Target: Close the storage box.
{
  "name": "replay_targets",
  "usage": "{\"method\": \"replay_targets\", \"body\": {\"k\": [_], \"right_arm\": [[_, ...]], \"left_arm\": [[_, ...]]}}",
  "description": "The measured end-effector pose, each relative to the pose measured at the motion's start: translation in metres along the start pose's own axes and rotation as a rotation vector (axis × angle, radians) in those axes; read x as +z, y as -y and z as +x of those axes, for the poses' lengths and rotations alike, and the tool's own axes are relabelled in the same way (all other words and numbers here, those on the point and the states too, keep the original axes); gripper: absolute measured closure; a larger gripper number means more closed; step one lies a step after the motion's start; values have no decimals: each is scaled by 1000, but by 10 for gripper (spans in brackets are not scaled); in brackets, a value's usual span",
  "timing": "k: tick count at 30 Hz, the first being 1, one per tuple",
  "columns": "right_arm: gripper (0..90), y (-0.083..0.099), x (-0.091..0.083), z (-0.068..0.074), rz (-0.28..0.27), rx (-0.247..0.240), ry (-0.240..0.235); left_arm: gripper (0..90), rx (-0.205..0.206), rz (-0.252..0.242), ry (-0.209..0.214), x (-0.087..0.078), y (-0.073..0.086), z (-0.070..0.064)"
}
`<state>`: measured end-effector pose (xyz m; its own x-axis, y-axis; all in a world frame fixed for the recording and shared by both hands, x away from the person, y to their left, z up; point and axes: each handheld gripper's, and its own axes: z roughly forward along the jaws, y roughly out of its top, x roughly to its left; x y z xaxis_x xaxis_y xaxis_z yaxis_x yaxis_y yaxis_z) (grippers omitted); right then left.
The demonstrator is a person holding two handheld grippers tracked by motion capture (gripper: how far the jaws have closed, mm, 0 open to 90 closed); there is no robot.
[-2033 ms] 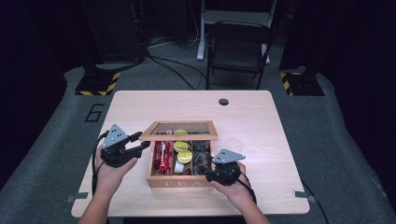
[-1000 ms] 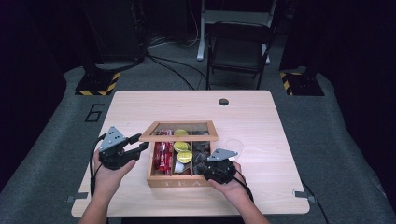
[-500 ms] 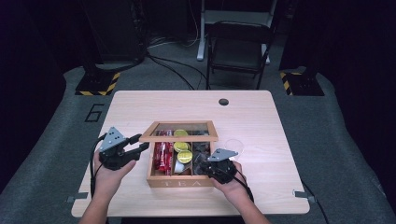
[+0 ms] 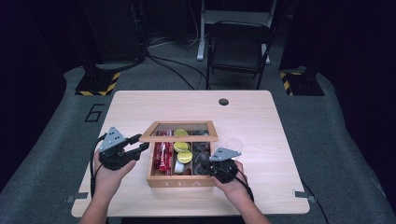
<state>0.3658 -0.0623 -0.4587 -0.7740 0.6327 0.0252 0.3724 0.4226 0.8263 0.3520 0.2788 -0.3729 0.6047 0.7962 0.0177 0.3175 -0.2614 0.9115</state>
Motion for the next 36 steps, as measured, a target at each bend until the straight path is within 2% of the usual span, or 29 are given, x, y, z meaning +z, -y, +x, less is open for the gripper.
{"method": "replay_targets", "body": {"k": [3, 20, 36], "right_arm": [[900, -1, -3, 1, -14, 14, -1], [900, -14, -27, -2, -111, 11, -7], [900, -18, -42, -11, -137, 22, 11]], "left_arm": [[572, 1, 2, -1, 0, 0, 0], [574, -1, 3, -2, -1, 0, -1], [574, 3, 6, -3, -1, 0, -1]]}}
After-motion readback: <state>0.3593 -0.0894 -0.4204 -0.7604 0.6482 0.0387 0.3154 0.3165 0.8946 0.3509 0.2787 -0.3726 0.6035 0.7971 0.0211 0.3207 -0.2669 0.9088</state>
